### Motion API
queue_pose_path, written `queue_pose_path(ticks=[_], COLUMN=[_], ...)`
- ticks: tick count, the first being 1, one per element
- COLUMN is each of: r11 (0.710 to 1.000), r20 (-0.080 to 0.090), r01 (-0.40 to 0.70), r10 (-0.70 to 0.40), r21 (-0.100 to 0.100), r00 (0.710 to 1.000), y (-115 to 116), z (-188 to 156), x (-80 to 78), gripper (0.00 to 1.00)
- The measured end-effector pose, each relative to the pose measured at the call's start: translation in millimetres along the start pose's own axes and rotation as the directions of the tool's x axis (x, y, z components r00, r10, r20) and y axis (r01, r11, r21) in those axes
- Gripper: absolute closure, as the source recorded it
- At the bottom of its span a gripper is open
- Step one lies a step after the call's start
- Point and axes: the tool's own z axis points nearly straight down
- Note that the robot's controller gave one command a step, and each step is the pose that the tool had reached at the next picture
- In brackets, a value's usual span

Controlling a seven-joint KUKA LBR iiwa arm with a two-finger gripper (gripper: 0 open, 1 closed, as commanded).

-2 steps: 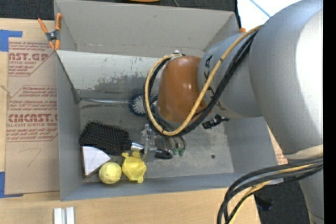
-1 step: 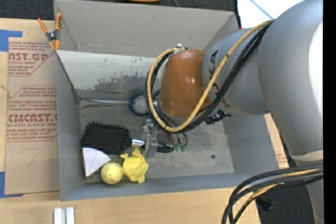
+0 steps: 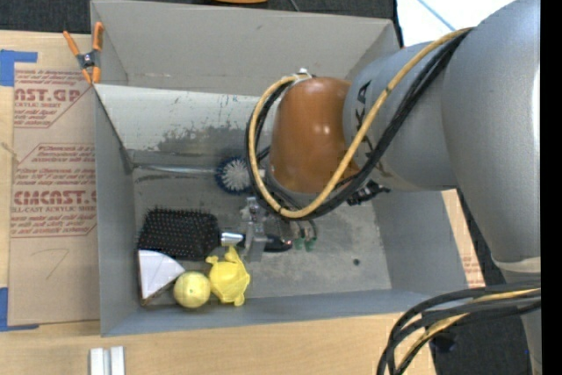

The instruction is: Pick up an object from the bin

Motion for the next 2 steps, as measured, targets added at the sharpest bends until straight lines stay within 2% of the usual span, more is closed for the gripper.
queue_pose_path(ticks=[2], r11=[1.000], r20=[0.001], r01=[-0.001], r10=[0.001], r21=[-0.001], r00=[1.000], y=[0], z=[-46], x=[0.1], gripper=[1.00])
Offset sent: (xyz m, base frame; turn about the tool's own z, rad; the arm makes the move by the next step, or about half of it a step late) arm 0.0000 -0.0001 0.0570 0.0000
